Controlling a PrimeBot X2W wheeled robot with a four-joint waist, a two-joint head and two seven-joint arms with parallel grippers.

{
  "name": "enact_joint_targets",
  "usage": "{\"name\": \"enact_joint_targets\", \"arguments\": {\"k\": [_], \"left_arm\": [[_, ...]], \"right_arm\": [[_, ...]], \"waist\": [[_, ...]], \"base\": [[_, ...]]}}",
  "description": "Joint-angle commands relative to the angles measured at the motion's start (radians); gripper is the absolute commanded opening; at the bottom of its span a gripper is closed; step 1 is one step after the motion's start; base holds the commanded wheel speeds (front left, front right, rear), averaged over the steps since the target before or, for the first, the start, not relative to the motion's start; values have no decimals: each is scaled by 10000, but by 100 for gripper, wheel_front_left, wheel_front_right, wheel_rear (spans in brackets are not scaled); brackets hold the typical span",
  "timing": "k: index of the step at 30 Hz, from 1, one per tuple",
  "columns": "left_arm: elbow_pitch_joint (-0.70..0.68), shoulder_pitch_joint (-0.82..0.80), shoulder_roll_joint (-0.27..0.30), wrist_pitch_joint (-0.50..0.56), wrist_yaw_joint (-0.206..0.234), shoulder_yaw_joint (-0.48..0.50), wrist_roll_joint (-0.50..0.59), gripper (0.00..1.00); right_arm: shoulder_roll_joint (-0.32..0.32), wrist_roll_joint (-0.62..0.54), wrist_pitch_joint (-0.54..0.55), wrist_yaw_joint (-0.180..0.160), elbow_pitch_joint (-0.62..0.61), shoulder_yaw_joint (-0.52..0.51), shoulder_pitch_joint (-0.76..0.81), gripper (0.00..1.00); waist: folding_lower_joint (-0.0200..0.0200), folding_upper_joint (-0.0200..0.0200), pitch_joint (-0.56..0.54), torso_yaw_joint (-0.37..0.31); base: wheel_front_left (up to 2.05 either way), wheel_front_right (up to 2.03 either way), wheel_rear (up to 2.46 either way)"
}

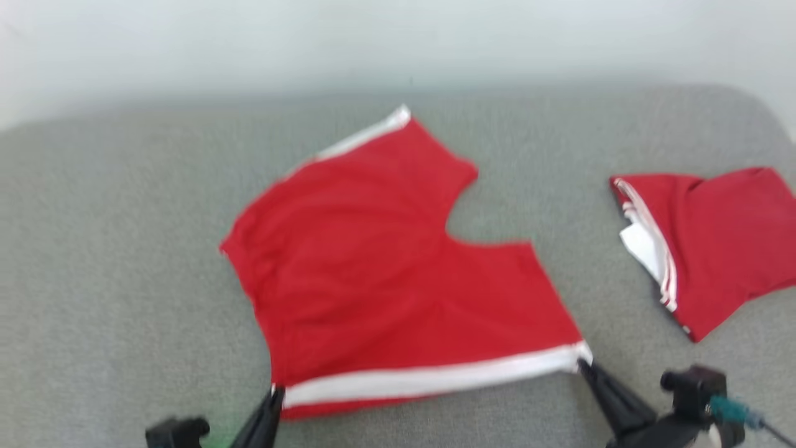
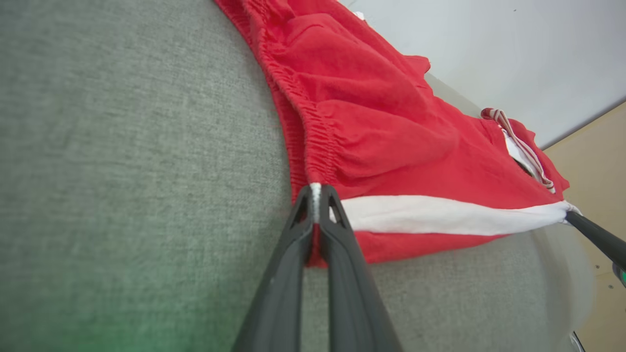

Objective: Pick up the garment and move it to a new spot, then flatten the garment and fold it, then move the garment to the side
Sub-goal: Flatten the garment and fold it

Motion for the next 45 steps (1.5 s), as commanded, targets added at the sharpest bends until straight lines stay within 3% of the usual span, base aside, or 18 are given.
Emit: {"name": "enact_joint_targets", "arguments": {"k": [1, 12, 24, 34, 45], "left_arm": [[20, 309, 57, -4, 1, 37, 21, 0], [-207, 1582, -53, -6, 1, 323, 362, 0], [-176, 2221, -77, -6, 1, 595, 371, 0], [-1033, 1507, -370, -6, 1, 1284, 862, 0], [-1260, -791, -1219, -6, 1, 1622, 929, 0]], "right_arm": [[-65, 50, 5, -11, -23, 98, 238, 0], [-249, -157, 5, -11, -404, 447, 1643, 0], [-363, -186, 4, -11, -574, 627, 1955, 0], [451, -1416, 4, -11, -452, -1031, 718, 0], [931, -2445, 7, -11, 973, -2164, -2408, 0]], "waist": [[2, 2, -939, 80], [2, 2, -1633, 330], [2, 2, -1759, 486], [2, 2, -1266, 1110], [2, 2, 438, 2103]], "base": [[0, 0, 0], [0, 0, 0], [0, 0, 0], [0, 0, 0], [0, 0, 0]]}}
